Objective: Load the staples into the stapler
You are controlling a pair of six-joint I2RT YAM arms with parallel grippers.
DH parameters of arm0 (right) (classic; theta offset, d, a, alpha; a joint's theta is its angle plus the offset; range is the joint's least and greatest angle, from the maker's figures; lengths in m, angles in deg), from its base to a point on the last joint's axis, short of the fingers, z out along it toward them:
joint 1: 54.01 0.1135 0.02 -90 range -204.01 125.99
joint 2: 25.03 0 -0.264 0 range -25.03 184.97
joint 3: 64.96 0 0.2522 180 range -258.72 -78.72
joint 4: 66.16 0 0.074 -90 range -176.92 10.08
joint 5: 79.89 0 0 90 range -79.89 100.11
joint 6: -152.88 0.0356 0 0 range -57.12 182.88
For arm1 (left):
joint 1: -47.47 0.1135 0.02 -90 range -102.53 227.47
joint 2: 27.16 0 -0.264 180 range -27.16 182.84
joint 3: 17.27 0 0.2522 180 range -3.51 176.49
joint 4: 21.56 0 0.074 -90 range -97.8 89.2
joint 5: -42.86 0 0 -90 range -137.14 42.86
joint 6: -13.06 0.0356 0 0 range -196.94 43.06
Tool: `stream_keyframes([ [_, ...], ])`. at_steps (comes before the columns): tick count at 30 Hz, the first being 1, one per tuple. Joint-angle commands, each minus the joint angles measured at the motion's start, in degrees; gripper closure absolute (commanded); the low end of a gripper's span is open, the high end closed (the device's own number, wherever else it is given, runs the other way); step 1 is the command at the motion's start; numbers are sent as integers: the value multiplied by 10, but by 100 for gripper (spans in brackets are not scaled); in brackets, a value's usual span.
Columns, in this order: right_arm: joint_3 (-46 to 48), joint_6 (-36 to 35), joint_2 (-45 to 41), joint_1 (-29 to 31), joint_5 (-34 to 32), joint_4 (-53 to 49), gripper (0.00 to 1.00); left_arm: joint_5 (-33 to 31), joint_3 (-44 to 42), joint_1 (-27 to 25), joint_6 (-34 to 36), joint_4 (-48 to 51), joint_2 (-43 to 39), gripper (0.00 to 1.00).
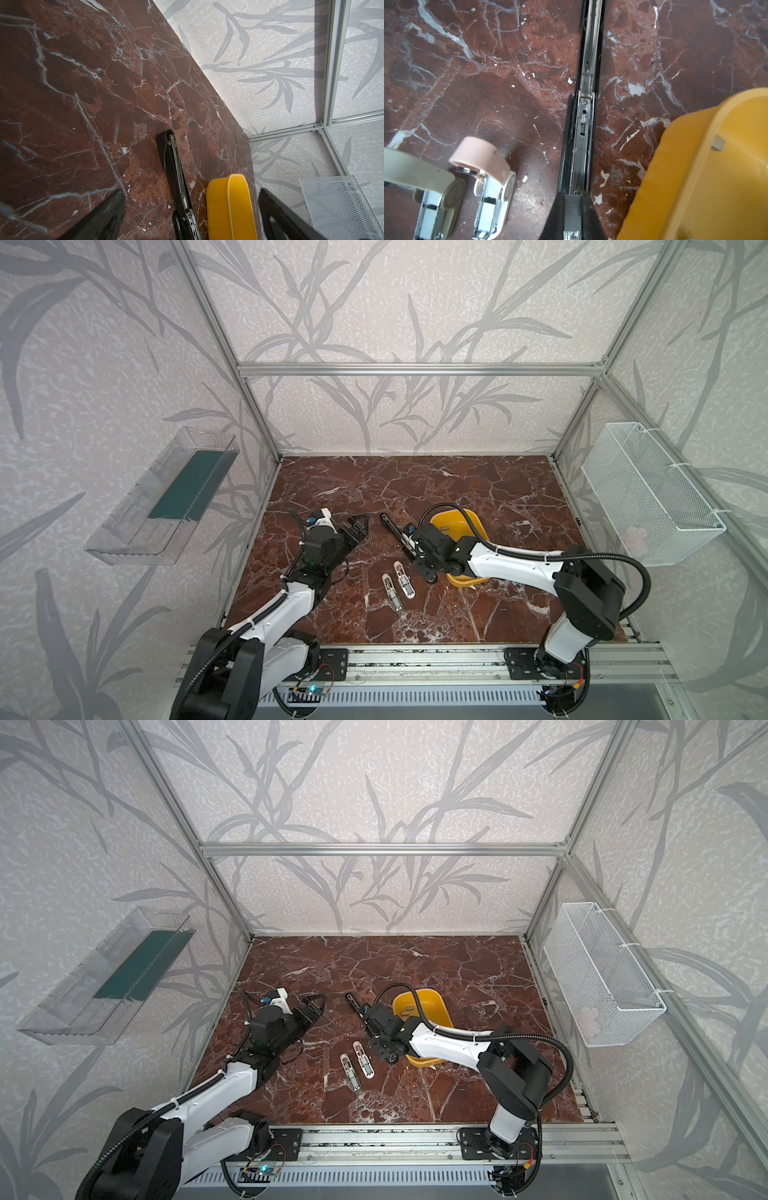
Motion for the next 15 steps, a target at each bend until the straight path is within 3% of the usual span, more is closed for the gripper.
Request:
stream_keyframes([
  [1, -13, -5, 20, -3, -2, -12, 100, 2, 18, 0, -8, -17, 2, 1],
  [15, -22, -5, 25, -6, -12, -21, 100, 4, 18, -1, -10, -20, 7, 1],
])
